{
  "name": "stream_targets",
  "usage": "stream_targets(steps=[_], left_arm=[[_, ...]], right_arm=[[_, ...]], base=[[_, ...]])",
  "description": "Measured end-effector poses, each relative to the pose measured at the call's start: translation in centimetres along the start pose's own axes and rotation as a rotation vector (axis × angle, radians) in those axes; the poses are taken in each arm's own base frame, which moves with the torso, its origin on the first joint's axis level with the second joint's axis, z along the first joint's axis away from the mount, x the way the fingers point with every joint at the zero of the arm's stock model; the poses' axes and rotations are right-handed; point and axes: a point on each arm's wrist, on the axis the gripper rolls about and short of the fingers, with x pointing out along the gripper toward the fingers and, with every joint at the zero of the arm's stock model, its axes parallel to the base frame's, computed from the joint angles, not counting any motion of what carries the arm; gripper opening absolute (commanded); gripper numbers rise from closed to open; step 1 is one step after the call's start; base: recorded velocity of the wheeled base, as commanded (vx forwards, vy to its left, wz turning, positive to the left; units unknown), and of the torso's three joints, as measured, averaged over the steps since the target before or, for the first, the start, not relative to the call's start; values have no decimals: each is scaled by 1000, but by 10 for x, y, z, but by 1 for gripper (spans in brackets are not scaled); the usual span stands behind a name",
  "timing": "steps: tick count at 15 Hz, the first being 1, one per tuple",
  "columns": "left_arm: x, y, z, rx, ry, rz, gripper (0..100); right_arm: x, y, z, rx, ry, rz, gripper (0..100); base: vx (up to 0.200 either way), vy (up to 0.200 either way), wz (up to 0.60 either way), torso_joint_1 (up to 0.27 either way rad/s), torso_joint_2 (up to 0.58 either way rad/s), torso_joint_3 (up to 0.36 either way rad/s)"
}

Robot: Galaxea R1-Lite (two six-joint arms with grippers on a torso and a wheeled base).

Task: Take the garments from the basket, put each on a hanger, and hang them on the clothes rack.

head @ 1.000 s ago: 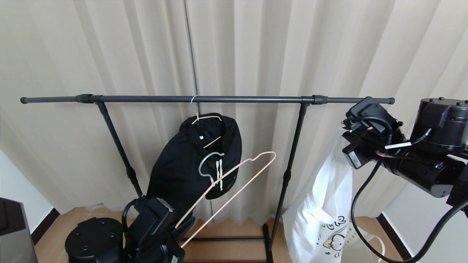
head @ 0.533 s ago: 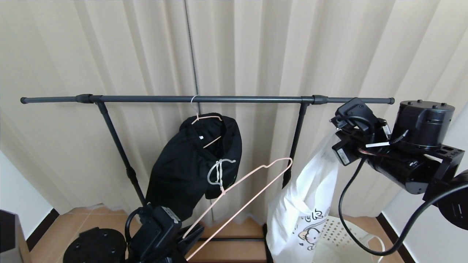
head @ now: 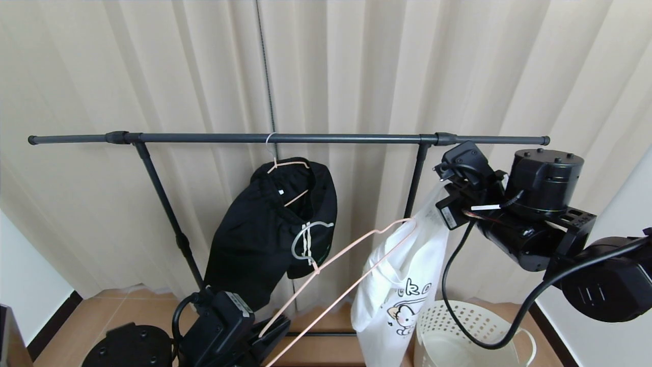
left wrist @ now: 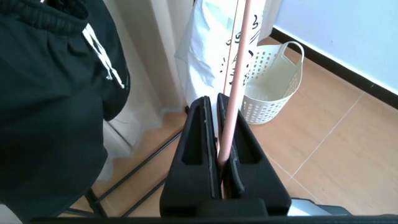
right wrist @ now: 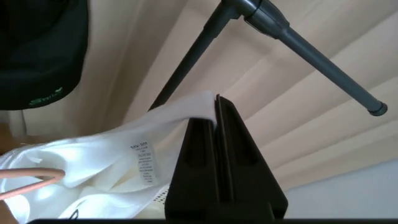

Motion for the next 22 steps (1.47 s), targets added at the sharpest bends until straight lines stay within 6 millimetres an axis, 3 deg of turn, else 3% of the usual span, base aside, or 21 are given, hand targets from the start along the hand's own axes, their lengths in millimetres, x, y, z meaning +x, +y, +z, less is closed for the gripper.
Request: stream_targets(steps=[8, 22], left_arm=[[4, -2, -5, -41, 27, -4, 0], [9, -1, -1, -66, 6, 16, 0]], right_arm=[[-13, 31, 9, 20, -35, 99, 0], [-40, 67, 24, 72, -76, 186, 0]], base=[[0, 0, 0, 0, 0, 0], [0, 0, 0, 0, 0, 0]])
